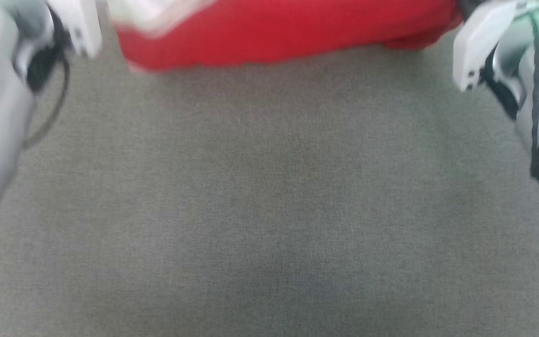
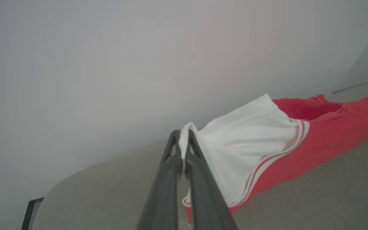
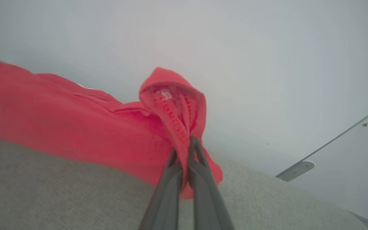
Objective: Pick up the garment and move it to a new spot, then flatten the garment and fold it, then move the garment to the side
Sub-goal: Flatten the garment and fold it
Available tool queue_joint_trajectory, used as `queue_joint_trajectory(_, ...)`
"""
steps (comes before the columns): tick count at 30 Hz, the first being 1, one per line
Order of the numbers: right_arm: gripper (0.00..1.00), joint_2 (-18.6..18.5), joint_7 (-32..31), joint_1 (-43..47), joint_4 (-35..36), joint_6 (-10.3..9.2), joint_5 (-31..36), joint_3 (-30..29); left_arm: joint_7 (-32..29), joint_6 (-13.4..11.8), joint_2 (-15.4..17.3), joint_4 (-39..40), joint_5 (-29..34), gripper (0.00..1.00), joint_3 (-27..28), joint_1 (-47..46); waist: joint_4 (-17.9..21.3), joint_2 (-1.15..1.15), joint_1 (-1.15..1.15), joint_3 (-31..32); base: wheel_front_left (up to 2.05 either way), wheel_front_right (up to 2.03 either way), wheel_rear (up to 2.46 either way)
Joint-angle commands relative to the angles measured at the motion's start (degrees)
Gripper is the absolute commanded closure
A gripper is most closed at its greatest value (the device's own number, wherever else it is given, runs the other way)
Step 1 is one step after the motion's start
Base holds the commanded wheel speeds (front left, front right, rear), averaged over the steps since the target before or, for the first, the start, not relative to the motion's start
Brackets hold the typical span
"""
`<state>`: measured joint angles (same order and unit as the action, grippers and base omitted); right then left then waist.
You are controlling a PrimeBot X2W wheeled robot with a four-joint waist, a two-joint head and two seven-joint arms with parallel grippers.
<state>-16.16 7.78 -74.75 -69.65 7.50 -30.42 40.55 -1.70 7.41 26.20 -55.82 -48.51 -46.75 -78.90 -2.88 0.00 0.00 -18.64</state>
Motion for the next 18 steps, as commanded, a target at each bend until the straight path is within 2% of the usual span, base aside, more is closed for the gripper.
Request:
queue_joint_trajectory(1, 1.00, -0.7, -0.8, 2.7, 1.8, -0.01, -2.0, 0.5, -2.6, 0.0, 1.2, 1.4, -1.9, 1.00, -0.7, 3.3, -0.4, 0.00, 0.00, 1.5, 0.00, 0.00, 0.00)
queue_joint_trajectory(6, 1.00, -4.1, -3.5, 10.7, 8.1, -0.01, -6.6, 3.0, -10.1, 0.1, 4.0, 7.7, -6.0, 1.00, -2.8, 12.9, -0.8, 0.00, 0.00, 3.7, 0.00, 0.00, 0.00)
queue_joint_trajectory(9, 1.00, -6.8, -5.2, 15.6, 13.0, -0.01, -9.6, 4.5, -13.8, -1.3, 6.0, 13.3, -7.8, 1.00, -3.4, 18.9, -1.1, 0.00, 0.00, 4.8, 0.00, 0.00, 0.00)
queue_joint_trajectory(13, 1.00, -10.8, -7.4, 22.0, 19.4, -0.01, -13.2, 5.7, -18.1, -5.8, 9.6, 23.9, -10.6, 1.00, -4.2, 27.8, -1.3, 0.00, 0.00, 5.9, 0.00, 0.00, 0.00)
queue_joint_trajectory(16, 1.00, -13.5, -9.4, 26.9, 24.4, -0.01, -15.1, 6.4, -20.6, -10.9, 13.1, 33.4, -12.0, 1.00, -4.6, 34.3, -1.5, 0.00, 0.00, 6.4, 0.00, 0.00, 0.00)
queue_joint_trajectory(17, 1.00, -13.5, -9.4, 26.9, 24.4, -0.01, -15.1, 6.4, -20.6, -10.9, 13.1, 33.4, -12.0, 1.00, -4.6, 34.3, -1.5, 0.00, 0.00, 6.4, 0.00, 0.00, 0.00)
queue_joint_trajectory(18, 1.00, -14.5, -10.2, 28.5, 26.1, -0.01, -15.6, 6.6, -21.3, -12.6, 14.4, 36.9, -12.5, 1.00, -4.8, 36.5, -1.5, 0.00, 0.00, 6.5, 0.00, 0.00, 0.00)
